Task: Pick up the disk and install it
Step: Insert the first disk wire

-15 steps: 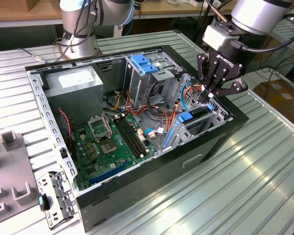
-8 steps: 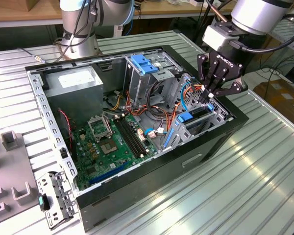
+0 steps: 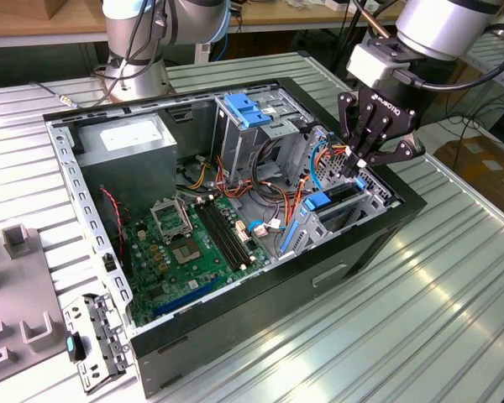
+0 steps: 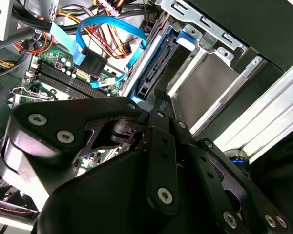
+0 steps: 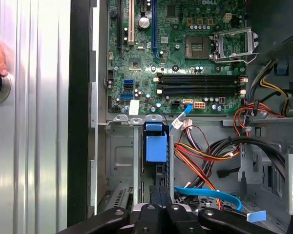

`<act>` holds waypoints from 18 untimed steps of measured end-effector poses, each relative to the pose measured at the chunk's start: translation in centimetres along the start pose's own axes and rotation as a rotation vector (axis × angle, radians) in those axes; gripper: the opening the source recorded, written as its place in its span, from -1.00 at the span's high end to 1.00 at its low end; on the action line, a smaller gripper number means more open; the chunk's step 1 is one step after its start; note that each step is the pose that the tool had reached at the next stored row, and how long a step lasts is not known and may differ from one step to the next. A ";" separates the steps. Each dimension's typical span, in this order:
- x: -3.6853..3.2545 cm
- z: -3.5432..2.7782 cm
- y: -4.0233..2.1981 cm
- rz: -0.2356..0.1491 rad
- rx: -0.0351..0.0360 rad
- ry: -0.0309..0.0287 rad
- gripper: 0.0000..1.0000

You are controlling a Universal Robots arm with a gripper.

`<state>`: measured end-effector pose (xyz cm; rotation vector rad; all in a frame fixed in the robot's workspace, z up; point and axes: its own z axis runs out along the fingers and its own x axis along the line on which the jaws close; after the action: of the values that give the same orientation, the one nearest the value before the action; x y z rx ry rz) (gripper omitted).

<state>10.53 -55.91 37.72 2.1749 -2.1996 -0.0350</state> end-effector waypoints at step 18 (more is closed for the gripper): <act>-0.75 -0.12 -2.38 0.000 0.0010 0.0081 0.79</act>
<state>12.92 -55.19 37.72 2.1718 -2.1958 -0.0251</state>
